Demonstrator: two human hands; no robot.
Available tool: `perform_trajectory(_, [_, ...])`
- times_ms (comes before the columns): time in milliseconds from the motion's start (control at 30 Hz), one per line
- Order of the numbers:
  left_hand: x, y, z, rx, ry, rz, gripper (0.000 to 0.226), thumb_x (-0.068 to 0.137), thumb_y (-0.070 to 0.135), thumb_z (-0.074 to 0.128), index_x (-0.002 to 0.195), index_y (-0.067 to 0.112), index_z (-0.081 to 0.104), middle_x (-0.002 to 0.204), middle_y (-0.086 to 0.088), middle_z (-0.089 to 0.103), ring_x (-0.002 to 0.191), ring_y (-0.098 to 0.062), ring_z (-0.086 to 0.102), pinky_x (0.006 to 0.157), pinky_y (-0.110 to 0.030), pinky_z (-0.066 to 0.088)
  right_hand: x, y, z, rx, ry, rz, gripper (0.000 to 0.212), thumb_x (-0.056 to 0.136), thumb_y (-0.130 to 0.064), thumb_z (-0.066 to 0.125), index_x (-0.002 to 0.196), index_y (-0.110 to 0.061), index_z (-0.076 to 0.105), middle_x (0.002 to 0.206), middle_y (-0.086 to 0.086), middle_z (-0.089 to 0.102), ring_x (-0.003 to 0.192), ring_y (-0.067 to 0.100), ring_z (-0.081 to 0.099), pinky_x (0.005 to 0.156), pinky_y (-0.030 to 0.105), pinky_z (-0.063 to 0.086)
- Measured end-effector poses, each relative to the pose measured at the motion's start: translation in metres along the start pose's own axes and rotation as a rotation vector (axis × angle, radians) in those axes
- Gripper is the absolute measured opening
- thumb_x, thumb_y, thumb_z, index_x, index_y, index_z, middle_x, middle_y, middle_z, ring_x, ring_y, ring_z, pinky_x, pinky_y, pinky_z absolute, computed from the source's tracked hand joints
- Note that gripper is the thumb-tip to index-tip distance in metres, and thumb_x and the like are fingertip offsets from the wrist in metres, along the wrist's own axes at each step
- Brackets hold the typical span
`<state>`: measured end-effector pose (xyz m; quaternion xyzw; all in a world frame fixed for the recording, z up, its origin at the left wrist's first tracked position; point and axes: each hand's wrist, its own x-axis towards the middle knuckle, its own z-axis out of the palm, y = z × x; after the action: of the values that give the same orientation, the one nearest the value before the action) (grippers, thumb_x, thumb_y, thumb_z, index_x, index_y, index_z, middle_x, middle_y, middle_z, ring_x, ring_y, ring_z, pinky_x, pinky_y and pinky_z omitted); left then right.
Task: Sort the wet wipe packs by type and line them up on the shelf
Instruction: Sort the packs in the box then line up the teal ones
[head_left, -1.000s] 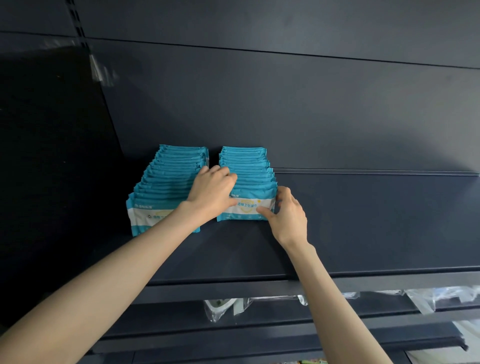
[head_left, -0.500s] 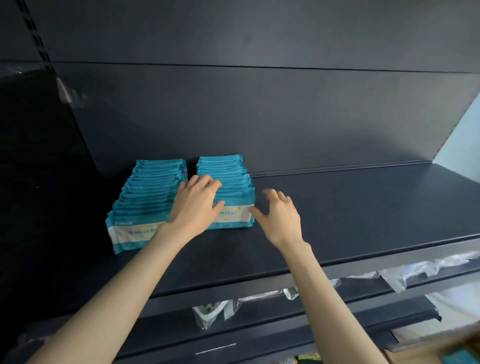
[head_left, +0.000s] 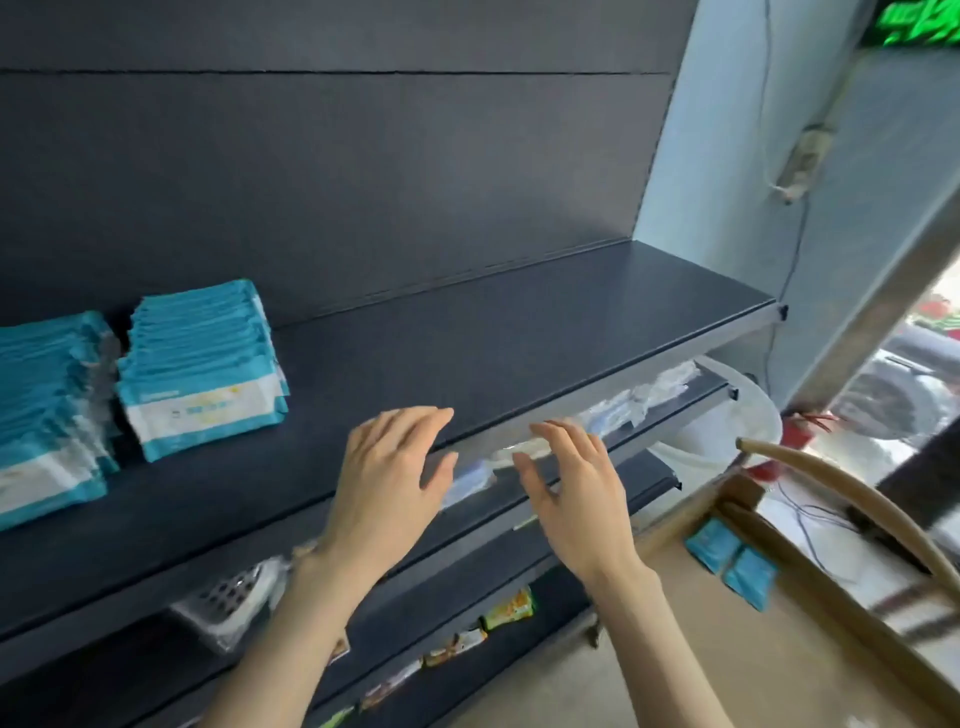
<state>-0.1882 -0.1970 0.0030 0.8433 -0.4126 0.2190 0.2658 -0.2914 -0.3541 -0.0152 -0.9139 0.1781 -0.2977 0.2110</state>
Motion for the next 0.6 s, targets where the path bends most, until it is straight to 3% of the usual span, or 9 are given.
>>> perform_trajectory(233, [-0.058, 0.136, 0.104, -0.215, -0.289, -0.03, 0.039, 0.083, 0.034, 0.055, 0.117, 0.016, 0.063, 0.114, 0.004, 0.065, 0.104, -0.016, 0.058, 0.093, -0.028, 0.039, -0.112, 0.128, -0.065, -0.123, -0.1, 0.188, 0.031, 0.088, -0.029, 0.065, 0.117, -0.019, 0.062, 0.121, 0.001, 0.063, 0.107, 0.022, 0.059, 0.087, 0.033, 0.05])
perform_trajectory(333, [-0.084, 0.188, 0.145, -0.297, -0.417, -0.045, 0.038, 0.085, 0.032, 0.057, 0.119, 0.017, 0.062, 0.116, 0.004, 0.064, 0.107, -0.017, 0.058, 0.093, -0.033, 0.04, -0.158, 0.178, -0.089, -0.175, -0.138, 0.294, 0.03, 0.084, -0.027, 0.07, 0.112, -0.017, 0.065, 0.115, 0.002, 0.066, 0.1, 0.026, 0.063, 0.081, 0.036, 0.054])
perform_trajectory(467, [-0.104, 0.242, 0.184, -0.355, -0.603, -0.021, 0.041, 0.091, 0.03, 0.06, 0.13, 0.021, 0.054, 0.128, 0.008, 0.055, 0.121, -0.013, 0.048, 0.102, -0.027, 0.026, -0.203, 0.225, -0.115, -0.197, -0.173, 0.486, 0.032, 0.088, -0.03, 0.065, 0.117, -0.016, 0.064, 0.121, 0.003, 0.064, 0.109, 0.026, 0.06, 0.089, 0.038, 0.05])
perform_trajectory(600, [-0.086, 0.278, 0.217, -0.366, -0.68, 0.053, 0.042, 0.091, 0.029, 0.059, 0.132, 0.021, 0.052, 0.129, 0.006, 0.055, 0.122, -0.014, 0.046, 0.104, -0.029, 0.026, -0.217, 0.265, -0.134, -0.184, -0.159, 0.625, 0.036, 0.091, -0.032, 0.06, 0.124, -0.018, 0.059, 0.13, 0.001, 0.058, 0.119, 0.022, 0.053, 0.098, 0.035, 0.044])
